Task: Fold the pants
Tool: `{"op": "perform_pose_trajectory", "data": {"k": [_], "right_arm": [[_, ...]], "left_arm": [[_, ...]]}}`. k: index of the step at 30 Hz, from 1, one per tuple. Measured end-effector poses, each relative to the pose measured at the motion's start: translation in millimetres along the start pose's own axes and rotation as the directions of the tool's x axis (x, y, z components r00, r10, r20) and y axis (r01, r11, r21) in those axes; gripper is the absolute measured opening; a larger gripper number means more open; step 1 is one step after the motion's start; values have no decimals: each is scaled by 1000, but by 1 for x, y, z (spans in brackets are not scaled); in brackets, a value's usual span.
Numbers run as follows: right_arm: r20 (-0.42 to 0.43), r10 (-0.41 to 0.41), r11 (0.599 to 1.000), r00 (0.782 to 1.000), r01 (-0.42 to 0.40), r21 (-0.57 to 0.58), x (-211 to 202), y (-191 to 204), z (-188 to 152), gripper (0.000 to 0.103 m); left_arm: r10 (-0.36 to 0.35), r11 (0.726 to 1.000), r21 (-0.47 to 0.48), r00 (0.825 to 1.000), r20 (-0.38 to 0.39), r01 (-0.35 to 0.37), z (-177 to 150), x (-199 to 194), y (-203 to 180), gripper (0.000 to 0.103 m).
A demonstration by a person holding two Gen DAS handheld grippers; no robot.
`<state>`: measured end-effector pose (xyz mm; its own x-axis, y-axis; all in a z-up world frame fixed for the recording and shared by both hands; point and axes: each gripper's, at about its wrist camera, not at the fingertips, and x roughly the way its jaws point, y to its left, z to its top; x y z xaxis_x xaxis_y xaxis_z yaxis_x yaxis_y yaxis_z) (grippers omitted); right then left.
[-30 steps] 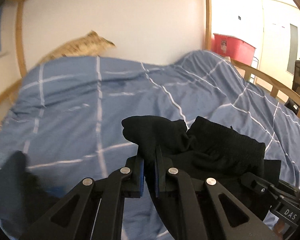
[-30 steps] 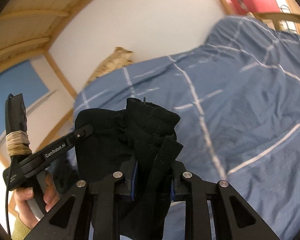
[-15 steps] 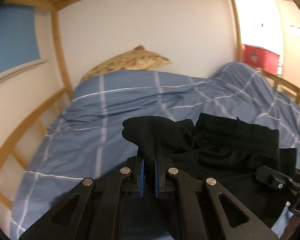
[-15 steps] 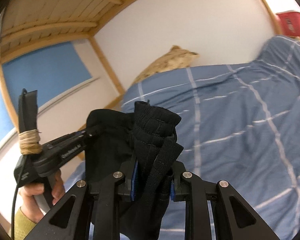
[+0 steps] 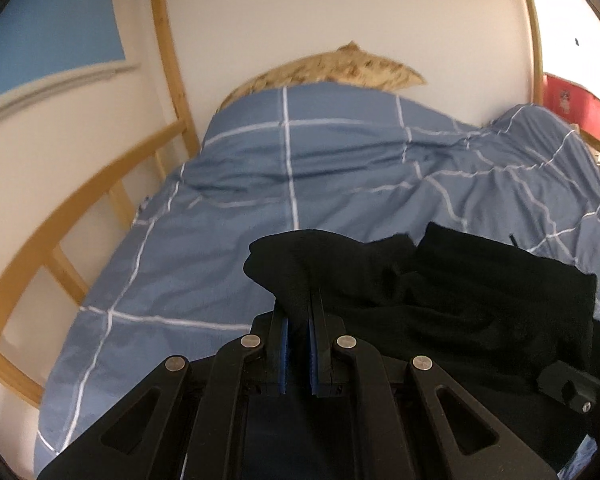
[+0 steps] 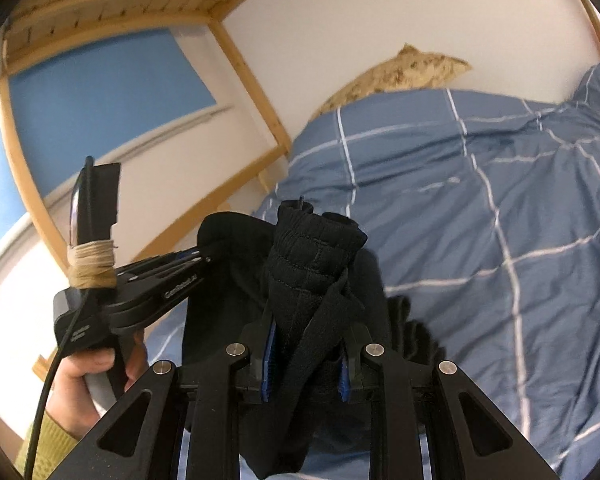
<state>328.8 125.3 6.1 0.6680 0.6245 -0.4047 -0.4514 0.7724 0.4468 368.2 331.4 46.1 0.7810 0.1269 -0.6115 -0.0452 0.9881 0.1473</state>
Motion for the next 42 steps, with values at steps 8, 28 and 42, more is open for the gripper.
{"op": "perform_pose_trajectory", "data": {"k": [8,28,42], "right_arm": [[-53,-156,987,986,158,34,4,-6,-17,60],[126,-247,936,961,270,-226,-95,9,14,85],[179,-269,898,947,313,-308,-257,-24,-19,90]], "left_arm": [[82,997,-2,994,-76,-82,-31,21,13,25],[166,986,-29,984,58,-165,-41,-121,-39,71],[66,998,-10,981,184,-65,-86,-250,-165,87]]}}
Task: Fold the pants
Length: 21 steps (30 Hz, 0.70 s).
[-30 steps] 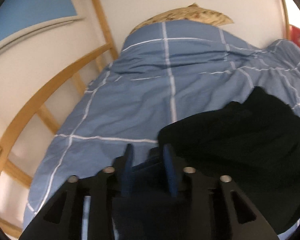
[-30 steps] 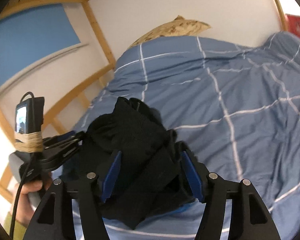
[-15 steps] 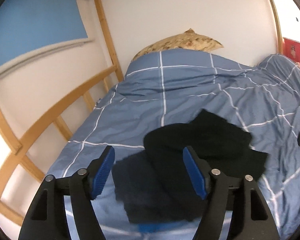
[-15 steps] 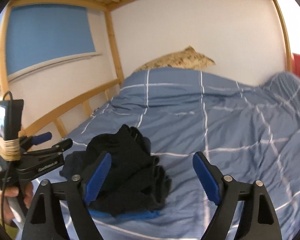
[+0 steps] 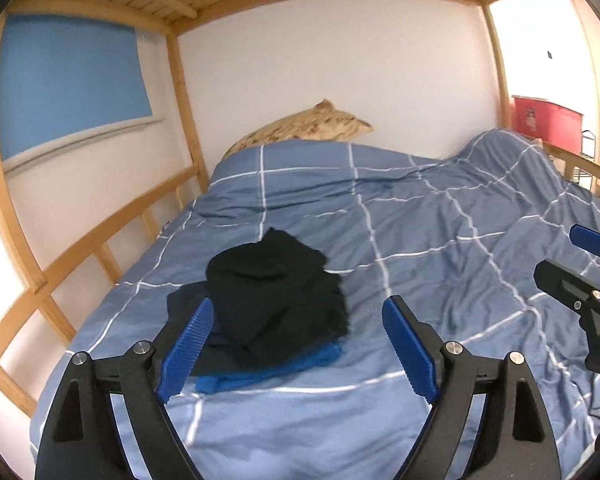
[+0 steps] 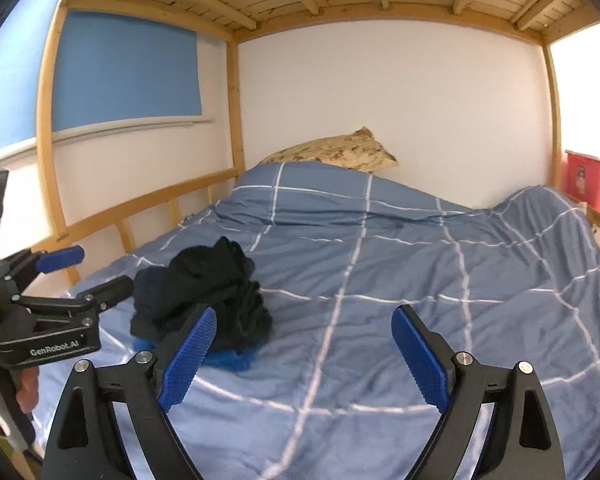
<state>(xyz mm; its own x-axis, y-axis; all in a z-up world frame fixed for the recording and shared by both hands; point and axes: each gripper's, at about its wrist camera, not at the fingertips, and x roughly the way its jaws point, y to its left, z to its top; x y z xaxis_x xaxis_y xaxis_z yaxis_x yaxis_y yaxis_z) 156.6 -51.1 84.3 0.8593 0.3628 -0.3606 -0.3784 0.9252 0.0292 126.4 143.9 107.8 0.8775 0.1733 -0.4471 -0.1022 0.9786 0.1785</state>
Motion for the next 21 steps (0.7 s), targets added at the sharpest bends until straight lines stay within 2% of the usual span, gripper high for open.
{"op": "perform_pose_trajectory", "data": {"k": [4,10,21], "right_arm": [[3,-36,999,999,36,-17,-36,-17,-17,90],[-4,-67,998,998,67,7,-79,-40,-42,90],[-11,-108,990,994,108,85,-128,-75,-69,90]], "left_arm": [[0,1000,26,1000,26,-1,-12,-31,-30,88],[-70,998,6,997,35,70,-27,-66,-60,88],[-78,997,10,994,78,78,-49,-109,-94,89]]}}
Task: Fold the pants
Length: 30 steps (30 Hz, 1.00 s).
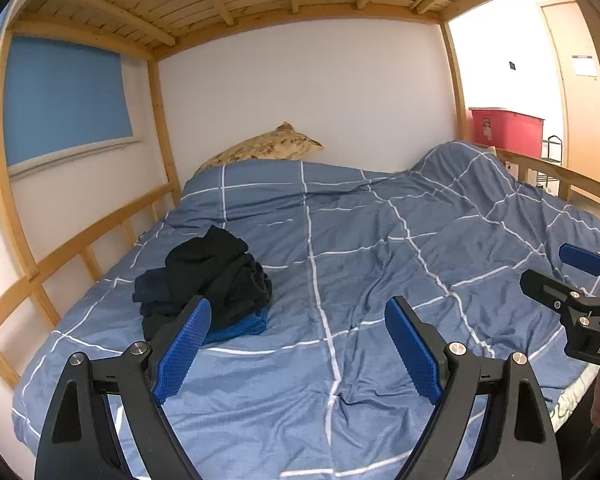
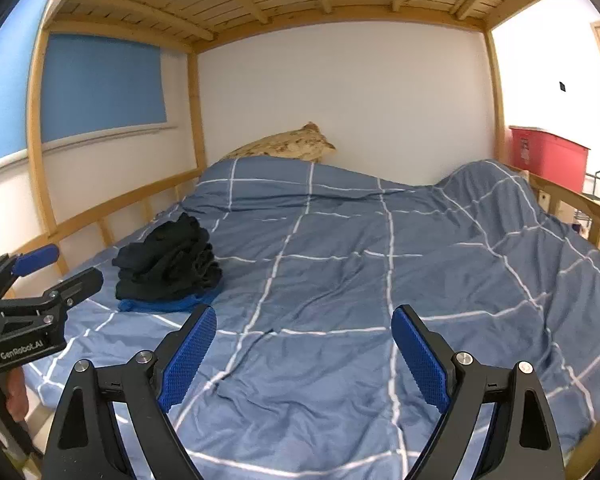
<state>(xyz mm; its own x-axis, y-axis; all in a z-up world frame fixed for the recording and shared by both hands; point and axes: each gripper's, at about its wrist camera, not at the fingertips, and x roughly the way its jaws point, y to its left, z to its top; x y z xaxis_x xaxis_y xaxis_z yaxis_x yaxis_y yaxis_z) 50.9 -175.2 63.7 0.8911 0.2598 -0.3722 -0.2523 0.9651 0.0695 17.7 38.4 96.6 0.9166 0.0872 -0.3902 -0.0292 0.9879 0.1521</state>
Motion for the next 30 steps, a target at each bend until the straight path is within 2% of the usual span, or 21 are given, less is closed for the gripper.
{"op": "perform_pose_trajectory", "data": {"k": [17,25,30], "right_arm": [[0,-49,999,999,49,7,-23,-15,-17,90],[-1,-59,998,998,59,11,-23,-19,-19,90],[-7,-56,998,998,56,21,-22,-21,-20,90]], "left_arm": [[-59,998,-3,998,-5,59,-6,-5,-25,89],[-34,999,-2,999,5,34,-7,-8,-27,89],[-20,1000,-4,1000,-4,20,-7,-8,-27,93]]}}
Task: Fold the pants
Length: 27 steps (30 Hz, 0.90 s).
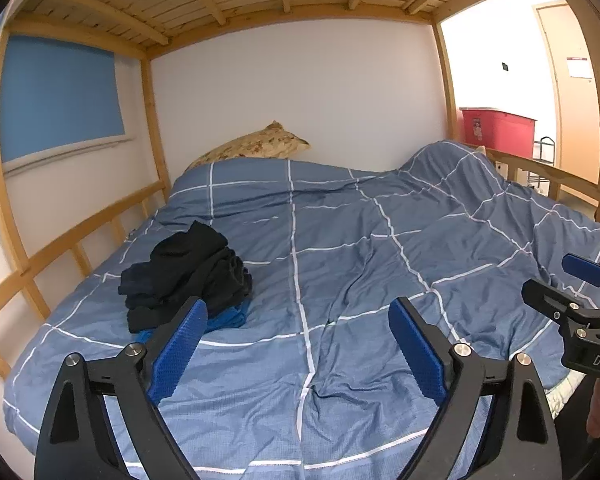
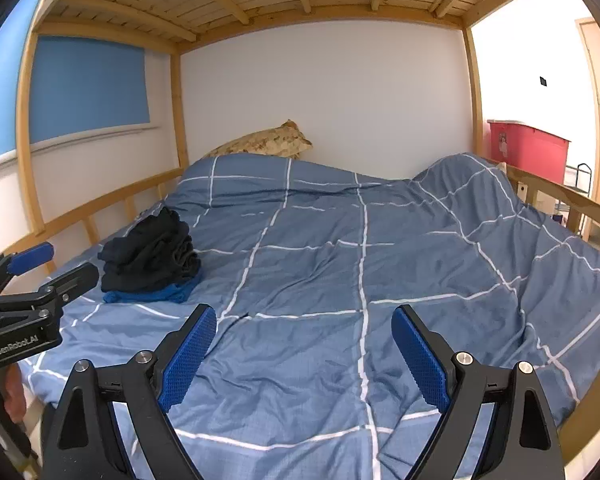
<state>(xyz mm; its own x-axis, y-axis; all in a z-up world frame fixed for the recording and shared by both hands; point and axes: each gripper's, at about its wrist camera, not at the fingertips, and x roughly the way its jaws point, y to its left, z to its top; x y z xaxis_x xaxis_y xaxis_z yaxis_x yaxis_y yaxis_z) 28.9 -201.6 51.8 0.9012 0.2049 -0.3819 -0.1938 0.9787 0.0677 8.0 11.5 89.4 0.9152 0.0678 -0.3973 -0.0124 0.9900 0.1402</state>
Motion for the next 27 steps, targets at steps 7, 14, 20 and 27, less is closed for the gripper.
{"op": "perform_pose_trajectory", "data": {"k": [7,14,20,27], "right_arm": [[-5,-4,1000,1000,4,9,1,-4,-1,90],[-13,-6,1000,1000,6,18,2,-7,-2,90],[-15,-4,1000,1000,4,16,3,-8,-4,90],[-19,-5,1000,1000,6,15,4,-8,-5,90]], "left_arm": [[2,1000,-4,1000,12,-2,-1,-3,-1,101],[15,1000,-10,1000,24,-15,-2,-4,-1,102],[16,1000,-12,1000,16,-16,-3,-1,0,102],[16,1000,-20,1000,19,-16,-4,-1,0,102]]}}
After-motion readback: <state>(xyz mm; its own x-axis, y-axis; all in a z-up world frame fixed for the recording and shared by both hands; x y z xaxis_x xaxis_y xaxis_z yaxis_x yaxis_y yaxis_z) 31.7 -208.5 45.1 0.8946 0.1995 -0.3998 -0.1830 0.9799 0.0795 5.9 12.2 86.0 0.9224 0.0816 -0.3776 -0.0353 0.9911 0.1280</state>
